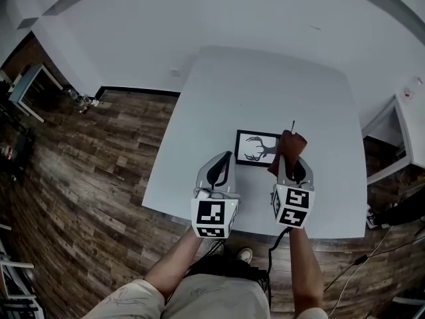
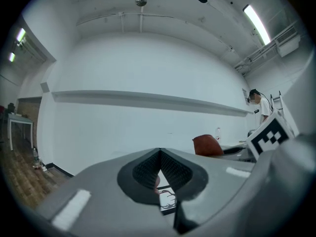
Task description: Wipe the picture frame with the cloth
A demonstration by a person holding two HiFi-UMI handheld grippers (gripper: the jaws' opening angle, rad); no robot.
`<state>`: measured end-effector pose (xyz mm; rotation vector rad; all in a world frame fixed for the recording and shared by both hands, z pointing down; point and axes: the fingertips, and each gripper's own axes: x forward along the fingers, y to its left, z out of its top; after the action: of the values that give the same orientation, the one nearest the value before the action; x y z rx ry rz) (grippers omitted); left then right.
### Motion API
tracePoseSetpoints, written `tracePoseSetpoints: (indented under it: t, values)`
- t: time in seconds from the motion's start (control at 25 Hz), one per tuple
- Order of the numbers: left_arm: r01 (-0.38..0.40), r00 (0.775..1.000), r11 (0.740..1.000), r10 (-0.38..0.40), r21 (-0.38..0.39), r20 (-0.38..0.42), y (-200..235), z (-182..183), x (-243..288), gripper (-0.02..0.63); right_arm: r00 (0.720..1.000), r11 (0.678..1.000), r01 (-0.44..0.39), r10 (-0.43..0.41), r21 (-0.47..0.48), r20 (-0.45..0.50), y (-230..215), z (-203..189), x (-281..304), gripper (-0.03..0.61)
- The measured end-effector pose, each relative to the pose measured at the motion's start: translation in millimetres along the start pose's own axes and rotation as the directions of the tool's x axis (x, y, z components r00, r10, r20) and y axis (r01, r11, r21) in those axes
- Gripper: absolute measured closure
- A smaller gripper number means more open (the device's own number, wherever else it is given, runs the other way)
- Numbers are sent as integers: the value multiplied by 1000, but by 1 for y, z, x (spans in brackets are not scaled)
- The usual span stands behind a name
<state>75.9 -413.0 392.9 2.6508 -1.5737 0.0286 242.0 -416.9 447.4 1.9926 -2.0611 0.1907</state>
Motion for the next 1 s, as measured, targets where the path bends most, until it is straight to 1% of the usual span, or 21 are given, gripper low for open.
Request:
tracePoseSetpoints:
  t: [0.16,0.28,0.36,0.44,0.6,0.76,1.0]
  values:
    - [17,999,1000,-18,14,35,-11,18,-9,614,994,999,-18,15,28,105,6,32,-45,471]
    - [27,998,999,-29,42,62,-22,28,-19,614,981,998,-21,9,59,192,7,48,-77,471]
    - [29,996,997,-35,67,77,-27,32,-25,614,969,998,-11,-3,56,248,6,57,-94,471]
    - [32,996,996,-39,82,85,-30,34,-28,614,959,999,1,-12,39,283,5,62,-104,471]
    - [29,995,995,-38,91,95,-34,37,-34,614,952,999,-4,-11,49,306,1,64,-113,471]
    - [25,993,995,-36,93,116,-36,43,-37,614,946,1000,-6,-2,24,325,-1,68,-117,471]
    - [15,990,995,-29,101,138,-37,50,-40,614,947,1000,-1,-2,9,323,-4,66,-117,472]
